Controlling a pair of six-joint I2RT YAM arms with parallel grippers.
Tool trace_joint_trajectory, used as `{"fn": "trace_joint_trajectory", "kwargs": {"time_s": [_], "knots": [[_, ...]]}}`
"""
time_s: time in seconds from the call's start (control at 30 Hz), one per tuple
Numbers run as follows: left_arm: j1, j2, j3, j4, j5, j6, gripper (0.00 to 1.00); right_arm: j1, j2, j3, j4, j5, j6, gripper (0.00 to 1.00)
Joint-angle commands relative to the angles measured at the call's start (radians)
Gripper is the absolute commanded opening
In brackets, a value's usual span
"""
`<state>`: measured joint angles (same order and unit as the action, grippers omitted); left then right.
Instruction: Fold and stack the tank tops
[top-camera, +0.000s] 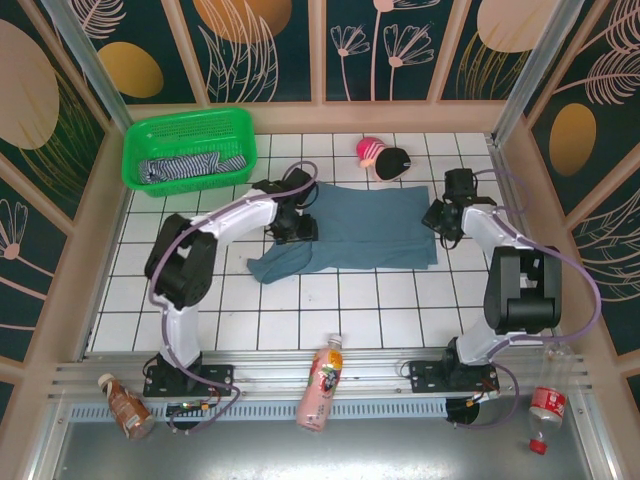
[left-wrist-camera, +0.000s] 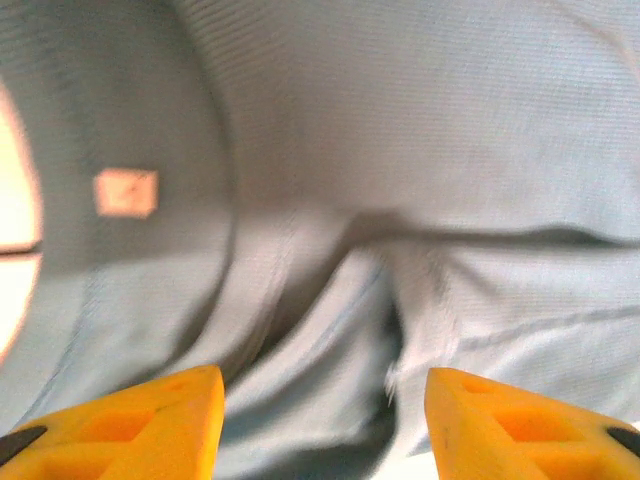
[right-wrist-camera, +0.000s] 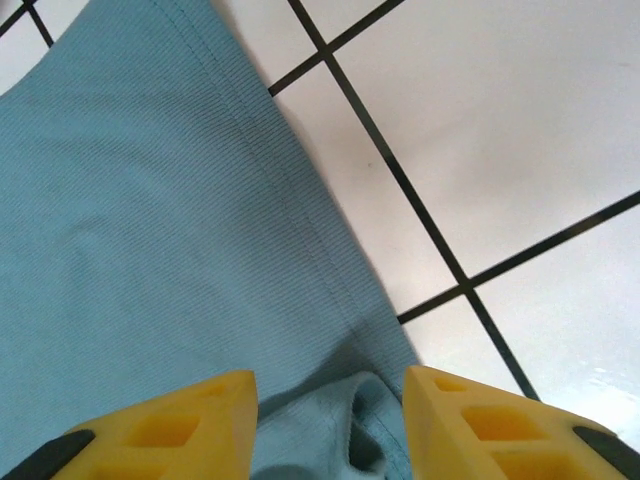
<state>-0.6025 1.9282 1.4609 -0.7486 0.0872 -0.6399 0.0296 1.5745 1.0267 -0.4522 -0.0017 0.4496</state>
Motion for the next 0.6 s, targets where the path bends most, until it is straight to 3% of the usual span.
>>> {"fn": "trace_joint_trajectory", "kwargs": {"time_s": [0.0, 0.13, 0.27, 0.4, 0.57], "knots": [[0.01, -0.131, -0.099, -0.113, -0.032, -0.025, 0.59, -0.005, -0.107, 0.003, -0.066, 0.009, -0.057, 0.44], [0.015, -0.262, -0.244, -0.186, -0.036, -0.063, 0.59, 0.012, -0.184, -0.063, -0.069, -0.1, -0.083, 0.5], [0.016, -0.342, -0.333, -0.236, -0.07, -0.106, 0.59, 0.047, -0.239, -0.149, -0.045, -0.122, -0.098, 0.52], [0.015, -0.389, -0.434, -0.171, -0.116, -0.163, 0.58, 0.086, -0.275, -0.2, -0.017, -0.116, -0.084, 0.53], [0.015, -0.336, -0.461, -0.036, -0.095, -0.162, 0.56, 0.149, -0.292, -0.24, 0.016, -0.14, -0.07, 0.54]]}}
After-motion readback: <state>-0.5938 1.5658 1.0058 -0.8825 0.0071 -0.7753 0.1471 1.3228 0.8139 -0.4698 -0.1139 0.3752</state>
